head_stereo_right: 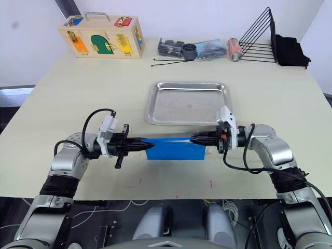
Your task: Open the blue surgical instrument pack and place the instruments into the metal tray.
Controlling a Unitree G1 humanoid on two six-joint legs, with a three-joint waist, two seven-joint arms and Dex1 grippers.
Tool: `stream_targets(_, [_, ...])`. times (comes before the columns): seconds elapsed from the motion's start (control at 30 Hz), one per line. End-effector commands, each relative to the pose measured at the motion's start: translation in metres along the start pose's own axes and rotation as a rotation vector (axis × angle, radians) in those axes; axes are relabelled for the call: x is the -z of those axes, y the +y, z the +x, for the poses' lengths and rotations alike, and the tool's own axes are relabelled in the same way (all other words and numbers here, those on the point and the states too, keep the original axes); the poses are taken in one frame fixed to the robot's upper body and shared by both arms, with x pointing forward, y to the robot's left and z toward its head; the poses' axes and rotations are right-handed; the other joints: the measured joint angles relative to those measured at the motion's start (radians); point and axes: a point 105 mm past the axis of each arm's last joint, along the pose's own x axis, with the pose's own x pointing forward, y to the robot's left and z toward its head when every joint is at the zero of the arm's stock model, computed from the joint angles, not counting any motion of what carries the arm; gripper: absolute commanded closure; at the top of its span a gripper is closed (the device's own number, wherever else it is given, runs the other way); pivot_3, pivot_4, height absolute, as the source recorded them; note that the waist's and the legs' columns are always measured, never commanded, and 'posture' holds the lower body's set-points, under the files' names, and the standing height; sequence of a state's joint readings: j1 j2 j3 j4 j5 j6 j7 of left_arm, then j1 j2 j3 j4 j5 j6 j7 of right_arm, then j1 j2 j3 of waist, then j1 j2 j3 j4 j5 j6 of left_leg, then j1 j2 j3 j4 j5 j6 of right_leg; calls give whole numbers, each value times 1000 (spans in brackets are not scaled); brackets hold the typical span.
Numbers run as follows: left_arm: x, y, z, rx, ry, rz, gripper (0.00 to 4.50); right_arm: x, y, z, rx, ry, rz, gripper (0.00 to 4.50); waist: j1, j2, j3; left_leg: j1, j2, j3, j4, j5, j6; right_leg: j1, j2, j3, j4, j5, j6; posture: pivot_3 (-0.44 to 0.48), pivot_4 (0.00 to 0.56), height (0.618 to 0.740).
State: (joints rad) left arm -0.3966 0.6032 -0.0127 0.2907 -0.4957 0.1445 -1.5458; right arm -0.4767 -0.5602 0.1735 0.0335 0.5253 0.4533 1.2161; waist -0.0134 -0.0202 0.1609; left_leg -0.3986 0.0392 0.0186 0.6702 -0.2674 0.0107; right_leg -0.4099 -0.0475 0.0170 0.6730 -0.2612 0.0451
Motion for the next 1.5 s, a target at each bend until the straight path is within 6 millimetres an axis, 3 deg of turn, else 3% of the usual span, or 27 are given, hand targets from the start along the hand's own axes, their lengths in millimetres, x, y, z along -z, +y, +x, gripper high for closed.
stream_targets(0.03, [-6, -3, 1, 35, -13, 25, 4500, -11, 5, -12, 22, -20, -28, 2285, 2, 0, 0, 0, 0, 0, 0, 0, 0, 0, 0, 0, 0, 0, 0, 0, 150, 740])
stream_targets(0.17, [-6, -3, 3, 35, -12, 30, 4500, -19, 9, -26, 58, -48, -22, 385, 1, 0, 0, -1, 0, 0, 0, 0, 0, 0, 0, 0, 0, 0, 0, 0, 150, 740])
stream_targets(0.2, [-6, -2, 3, 35, -11, 31, 4500, -20, 9, -30, 76, -53, -21, 82, 1, 0, 0, -1, 0, 0, 0, 0, 0, 0, 0, 0, 0, 0, 0, 0, 150, 740])
stream_targets(0.33, [-6, -3, 4, 37, -13, 37, 4500, -20, 3, -50, 169, -75, 4, 82, 2, 0, 0, -1, 0, 0, 0, 0, 0, 0, 0, 0, 0, 0, 0, 0, 150, 740])
stream_targets(0.5, [-7, -2, 5, 42, -11, 45, 4500, -2, -10, -75, 297, -17, 11, 82, 2, 0, 0, -1, 0, 0, 0, 0, 0, 0, 0, 0, -1, 0, 0, 0, 150, 740])
stream_targets(0.73, [-6, -1, 5, 47, 2, 64, 4500, 43, -24, -94, 419, 177, -32, 82, 0, 0, 0, -1, 0, 0, 0, 0, 0, 0, 0, 0, -1, 0, 0, 0, 150, 740])
stream_targets(0.83, [-6, 0, 5, 49, 5, 69, 4500, 54, -23, -99, 417, 225, -52, 856, 0, 0, 0, 0, 0, 0, 0, 0, 0, 0, 0, 0, -1, 0, 0, 0, 150, 740])
stream_targets(0.9, [-6, 0, 5, 50, 6, 70, 4500, 57, -23, -101, 420, 231, -67, 1857, 1, 0, 0, 0, 0, 0, 0, 0, 0, 0, 0, 0, -1, 0, 0, 0, 150, 740])
stream_targets(0.97, [-6, 0, 5, 52, 8, 71, 4500, 53, -23, -102, 426, 212, -77, 2450, 1, 0, 0, 0, 0, 0, 0, 0, 0, 0, 0, 0, -1, 0, 0, 0, 150, 740])
stream_targets(1.0, [-6, 0, 5, 53, 8, 72, 4500, 51, -23, -102, 429, 202, -80, 3016, 1, 0, 0, 0, 0, 0, 0, 0, 0, 0, 0, 0, -1, 0, 0, 0, 150, 740])
stream_targets(1.03, [-6, 1, 5, 53, 8, 72, 4500, 49, -23, -102, 430, 195, -82, 3222, 1, 0, 0, 0, 0, 0, 0, 0, 0, 0, 0, 0, -1, 0, 0, 0, 150, 740])
stream_targets(1.07, [-5, 1, 6, 54, 9, 73, 4500, 48, -22, -103, 429, 191, -86, 3836, 1, 0, 0, 0, 0, 0, 0, 0, 0, 0, 0, 0, -1, 0, 0, 0, 150, 740])
stream_targets(1.13, [-5, 1, 7, 58, 13, 78, 4500, 39, -20, -110, 438, 144, -86, 4338, 1, 0, 0, 0, 0, 0, 0, 0, 0, 0, 0, 0, -1, 0, 0, 0, 150, 740])
stream_targets(1.33, [-4, 4, 12, 63, 28, 93, 4500, -12, -9, -125, 444, -102, -80, 4488, 6, 0, 0, -1, -1, 0, 0, 0, 0, 0, -1, 0, -1, 0, 0, 0, 150, 740])
stream_targets(1.5, [-4, 11, 18, 59, 44, 109, 4500, -51, 3, -124, 393, -257, -56, 4488, -1, 1, 0, 0, -1, 0, 0, 0, 0, 0, 0, 0, -1, 0, 0, 0, 150, 740])
